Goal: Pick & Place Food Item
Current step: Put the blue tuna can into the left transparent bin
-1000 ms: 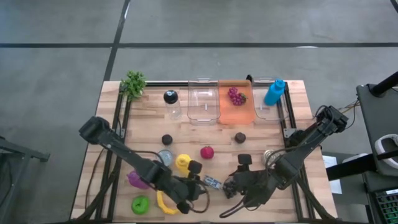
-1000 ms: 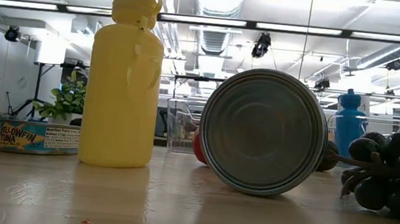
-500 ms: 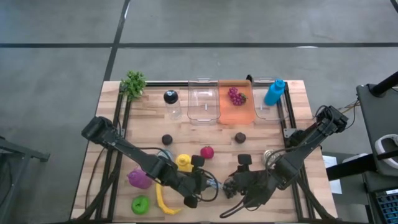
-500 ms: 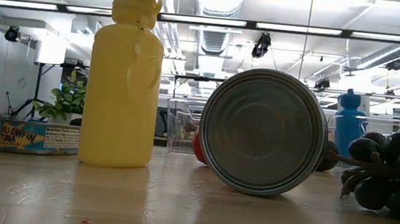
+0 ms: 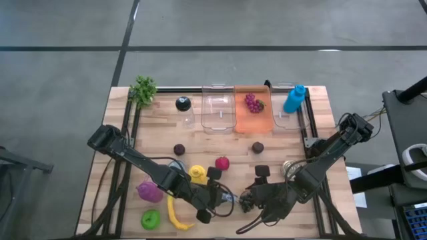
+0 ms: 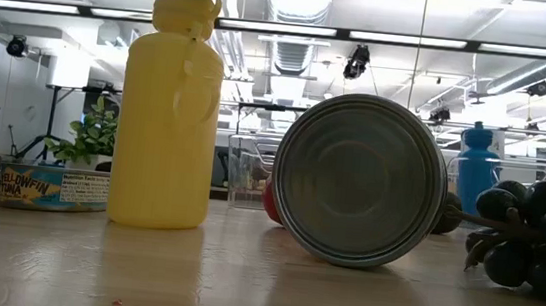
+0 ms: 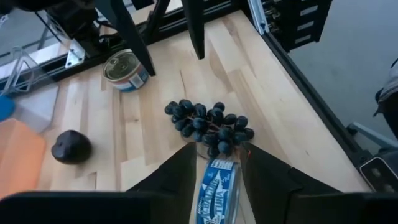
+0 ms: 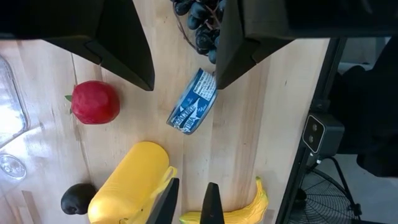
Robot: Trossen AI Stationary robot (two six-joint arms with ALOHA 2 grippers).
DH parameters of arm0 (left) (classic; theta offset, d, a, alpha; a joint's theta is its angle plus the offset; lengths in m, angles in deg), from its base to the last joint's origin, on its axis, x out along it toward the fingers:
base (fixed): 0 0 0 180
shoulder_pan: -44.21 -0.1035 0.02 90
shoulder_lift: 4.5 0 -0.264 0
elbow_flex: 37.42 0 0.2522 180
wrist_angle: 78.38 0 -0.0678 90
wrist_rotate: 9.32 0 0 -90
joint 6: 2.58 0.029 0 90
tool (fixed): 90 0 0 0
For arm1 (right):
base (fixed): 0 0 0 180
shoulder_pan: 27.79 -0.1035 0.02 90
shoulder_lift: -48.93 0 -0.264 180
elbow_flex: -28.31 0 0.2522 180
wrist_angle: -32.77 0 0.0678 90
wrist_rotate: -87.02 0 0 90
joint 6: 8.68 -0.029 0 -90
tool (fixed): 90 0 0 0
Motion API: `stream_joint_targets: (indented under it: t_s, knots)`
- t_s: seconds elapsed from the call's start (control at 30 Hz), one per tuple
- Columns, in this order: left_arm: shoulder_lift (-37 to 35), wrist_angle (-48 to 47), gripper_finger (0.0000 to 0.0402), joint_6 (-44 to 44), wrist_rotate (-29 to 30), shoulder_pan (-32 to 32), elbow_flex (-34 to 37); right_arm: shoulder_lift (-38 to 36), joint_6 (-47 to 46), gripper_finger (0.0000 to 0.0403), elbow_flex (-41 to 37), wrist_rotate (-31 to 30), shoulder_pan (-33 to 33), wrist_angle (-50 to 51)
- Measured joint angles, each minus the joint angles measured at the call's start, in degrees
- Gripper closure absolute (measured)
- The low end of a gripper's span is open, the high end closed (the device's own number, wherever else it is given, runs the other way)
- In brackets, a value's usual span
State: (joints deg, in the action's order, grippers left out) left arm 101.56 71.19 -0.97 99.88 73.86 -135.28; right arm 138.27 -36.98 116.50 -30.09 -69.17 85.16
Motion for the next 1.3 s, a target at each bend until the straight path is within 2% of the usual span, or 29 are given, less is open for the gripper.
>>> stream_joint_targets:
  t_s: [0.2,0.4,0.57,0.67,1.3]
  knots:
    - [0.0,0.1,0.0236,1.5,0.0,-0.2,0.0,0.0,0.0,0.0245,0.0,0.0,0.0,-0.2]
    - [1.2,0.5,0.0200,-2.0,0.2,-1.6,0.0,0.0,0.0,0.0248,0.0,0.0,0.0,-0.4]
    - [5.3,1.1,0.0185,-2.0,-4.4,-2.8,0.0,0.0,0.0,0.0242,0.0,0.0,0.0,-0.5]
    - [7.1,0.7,0.0183,-1.6,-6.8,-3.4,0.1,0.0,-0.1,0.0241,0.0,0.0,0.0,-0.6]
    - [11.3,1.3,0.0213,1.2,-6.8,-5.0,-0.1,0.0,0.4,0.0257,0.0,0.0,0.0,-0.6]
